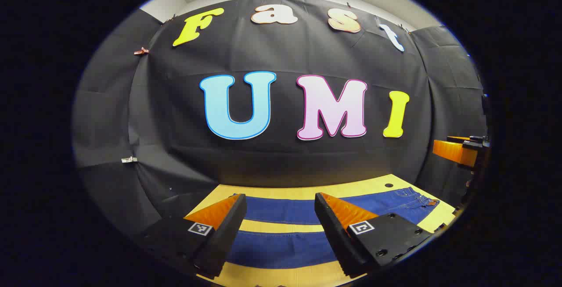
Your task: Grasp the waist and the cuffs of the jeans and fold them to make the two legs overlap; first hold the waist and fold one-third of the jeans toward the cuffs, then hold the cuffs and fold the remaining one-third in the same direction to finish folding.
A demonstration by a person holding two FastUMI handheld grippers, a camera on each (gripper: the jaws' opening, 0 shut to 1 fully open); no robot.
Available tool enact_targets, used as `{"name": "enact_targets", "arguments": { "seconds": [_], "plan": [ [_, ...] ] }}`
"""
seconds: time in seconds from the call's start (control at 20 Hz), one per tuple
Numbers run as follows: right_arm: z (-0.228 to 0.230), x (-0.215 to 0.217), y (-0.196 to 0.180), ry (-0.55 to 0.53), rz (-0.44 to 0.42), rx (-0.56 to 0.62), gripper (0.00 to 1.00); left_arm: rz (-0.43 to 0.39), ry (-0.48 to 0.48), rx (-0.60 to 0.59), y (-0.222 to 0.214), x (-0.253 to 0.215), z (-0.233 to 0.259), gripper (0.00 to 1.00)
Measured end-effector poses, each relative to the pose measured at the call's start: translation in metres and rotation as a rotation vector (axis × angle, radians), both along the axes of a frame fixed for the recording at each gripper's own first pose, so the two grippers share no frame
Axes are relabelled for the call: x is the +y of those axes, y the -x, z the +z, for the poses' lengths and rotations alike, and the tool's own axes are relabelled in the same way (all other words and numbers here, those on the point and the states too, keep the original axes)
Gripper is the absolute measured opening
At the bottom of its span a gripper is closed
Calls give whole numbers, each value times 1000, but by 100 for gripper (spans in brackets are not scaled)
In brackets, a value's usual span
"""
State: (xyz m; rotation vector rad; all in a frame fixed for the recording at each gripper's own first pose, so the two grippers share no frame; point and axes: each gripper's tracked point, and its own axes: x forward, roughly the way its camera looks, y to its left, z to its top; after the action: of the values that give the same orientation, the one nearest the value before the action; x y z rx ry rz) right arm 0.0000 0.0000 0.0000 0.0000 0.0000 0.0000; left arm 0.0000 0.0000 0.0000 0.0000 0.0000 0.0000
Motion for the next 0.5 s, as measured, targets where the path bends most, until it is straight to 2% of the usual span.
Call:
{"name": "enact_targets", "arguments": {
  "seconds": [0.25, 0.5],
  "plan": [
    [-10, -13, -10, -29, 13, 23, 99, -8, 6, 11, -13, -25, 1, 97],
    [-5, -23, 2, -38, -40, -7, 99, -58, -33, -11, -9, -34, 12, 97]
  ]
}}
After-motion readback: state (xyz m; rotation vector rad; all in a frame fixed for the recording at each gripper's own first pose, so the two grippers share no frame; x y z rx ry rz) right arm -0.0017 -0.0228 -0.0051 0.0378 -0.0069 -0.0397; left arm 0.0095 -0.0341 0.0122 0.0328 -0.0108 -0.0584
